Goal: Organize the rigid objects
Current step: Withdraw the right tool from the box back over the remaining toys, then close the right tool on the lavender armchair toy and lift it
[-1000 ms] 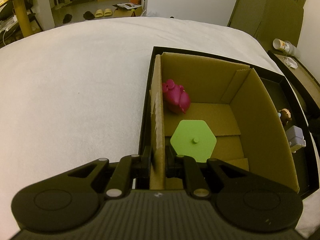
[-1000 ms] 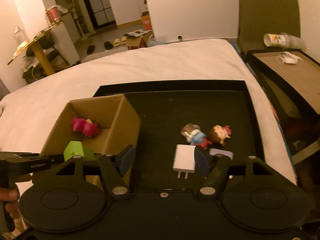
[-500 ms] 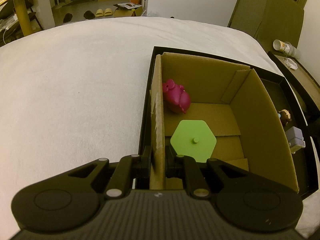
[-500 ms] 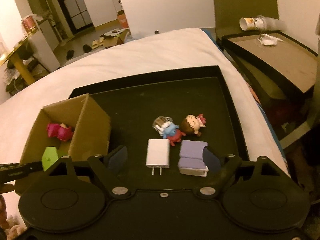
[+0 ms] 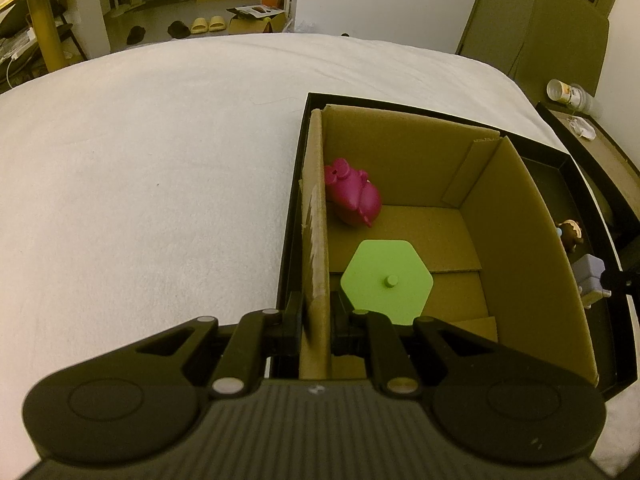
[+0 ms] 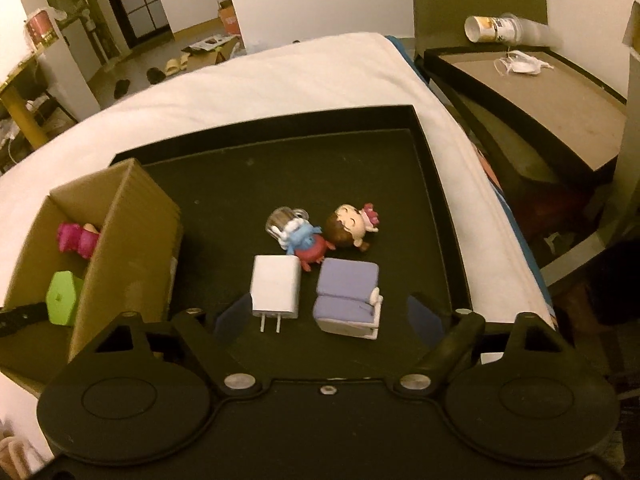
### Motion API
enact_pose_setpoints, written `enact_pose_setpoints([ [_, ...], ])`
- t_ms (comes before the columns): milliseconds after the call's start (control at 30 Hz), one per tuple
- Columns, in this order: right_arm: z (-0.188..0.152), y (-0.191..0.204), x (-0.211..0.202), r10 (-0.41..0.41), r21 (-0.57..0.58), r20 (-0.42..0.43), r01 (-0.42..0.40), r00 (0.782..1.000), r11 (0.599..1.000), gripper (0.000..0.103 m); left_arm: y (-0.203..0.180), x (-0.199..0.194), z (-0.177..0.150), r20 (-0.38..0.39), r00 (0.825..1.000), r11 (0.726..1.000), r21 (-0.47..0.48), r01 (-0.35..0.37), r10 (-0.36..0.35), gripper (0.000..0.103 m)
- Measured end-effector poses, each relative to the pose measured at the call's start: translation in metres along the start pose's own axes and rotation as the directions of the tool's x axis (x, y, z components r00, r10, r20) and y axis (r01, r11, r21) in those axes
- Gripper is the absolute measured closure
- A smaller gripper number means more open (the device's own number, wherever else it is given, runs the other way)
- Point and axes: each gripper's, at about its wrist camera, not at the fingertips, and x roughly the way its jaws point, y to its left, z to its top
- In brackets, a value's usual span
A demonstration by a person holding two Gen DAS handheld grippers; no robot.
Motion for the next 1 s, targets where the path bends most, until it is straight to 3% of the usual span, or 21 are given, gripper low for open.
enact_pose_setpoints([
  [400,-0.002,-0.004,0.03,-0.063,0.007,-0.016,0.063,0.998,0.998,0.03,-0.001,0.001,-0.002,0.002,1.0,1.0,0.005,0.002,-0.002,0.092],
  [433,-0.002,-0.005,0.033,-0.065,0.001,-0.023,0.066,0.998,0.998,0.034,-0.001,0.001,-0.002,0.002,1.0,1.0,0.005,0.002,-0.002,0.092],
  [500,-0.002,-0.006,0.037,-0.055,-0.005,-0.044,0.055,0.998,0.998,0.059,0.0,0.001,-0.002,0.003,1.0,1.0,0.006,0.003,-0.003,0.092],
  [533,-0.003,-0.006,0.037,-0.049,-0.01,-0.047,0.049,0.998,0.999,0.06,-0.001,0.001,-0.002,0.005,1.0,1.0,0.01,0.004,-0.004,0.092],
  [1000,-0.012,-0.004,0.013,-0.024,-0.055,-0.03,0.022,0.999,0.998,0.061,-0.001,0.0,-0.004,0.007,0.999,0.998,0.039,0.043,-0.043,0.091],
])
